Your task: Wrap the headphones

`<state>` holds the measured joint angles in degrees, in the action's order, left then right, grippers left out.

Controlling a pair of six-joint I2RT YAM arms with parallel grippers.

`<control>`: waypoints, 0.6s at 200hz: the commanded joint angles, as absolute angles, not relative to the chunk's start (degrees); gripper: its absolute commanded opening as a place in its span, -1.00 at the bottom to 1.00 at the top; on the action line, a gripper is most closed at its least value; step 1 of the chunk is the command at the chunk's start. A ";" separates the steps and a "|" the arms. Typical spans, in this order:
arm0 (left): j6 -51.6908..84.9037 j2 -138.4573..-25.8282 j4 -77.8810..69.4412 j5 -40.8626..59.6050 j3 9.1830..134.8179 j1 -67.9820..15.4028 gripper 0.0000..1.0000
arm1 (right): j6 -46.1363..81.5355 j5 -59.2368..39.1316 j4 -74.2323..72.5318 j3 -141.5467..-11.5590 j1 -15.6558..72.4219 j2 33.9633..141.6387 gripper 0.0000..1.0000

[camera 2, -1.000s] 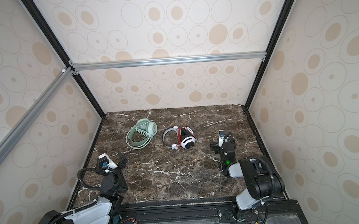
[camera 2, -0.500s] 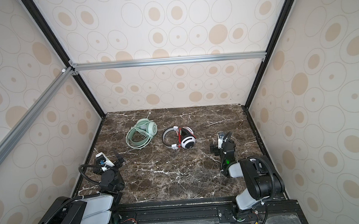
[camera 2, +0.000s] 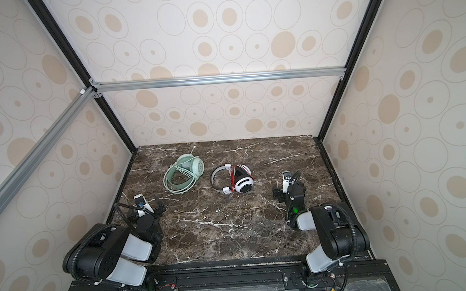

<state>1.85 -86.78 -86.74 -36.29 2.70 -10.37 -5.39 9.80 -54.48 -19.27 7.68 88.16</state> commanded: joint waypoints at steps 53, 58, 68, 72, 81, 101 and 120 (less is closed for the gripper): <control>0.01 -86.59 -83.99 -35.31 9.12 -9.76 0.96 | -5.29 9.38 -54.80 -19.11 7.38 87.64 0.99; -0.08 -86.72 -83.86 -35.28 9.36 -9.77 0.96 | -5.19 9.38 -54.88 -19.10 7.38 87.71 0.99; 0.04 -86.66 -82.77 -35.17 9.76 -9.76 0.96 | -5.26 9.40 -55.16 -18.92 7.38 87.59 0.99; 0.02 -86.66 -82.75 -35.14 9.76 -9.76 0.96 | -5.34 9.21 -55.57 -18.67 7.38 87.54 1.00; -0.01 -86.75 -82.74 -34.95 9.91 -9.71 0.96 | -5.44 8.81 -57.14 -17.51 7.39 87.37 0.99; 0.33 -86.99 -79.12 -32.95 11.72 -9.15 0.96 | -5.64 7.98 -64.20 -13.93 7.47 87.55 0.99; 0.71 -88.57 -71.00 -28.11 16.68 -7.62 0.96 | -3.61 13.08 -70.43 -11.21 7.46 88.25 0.99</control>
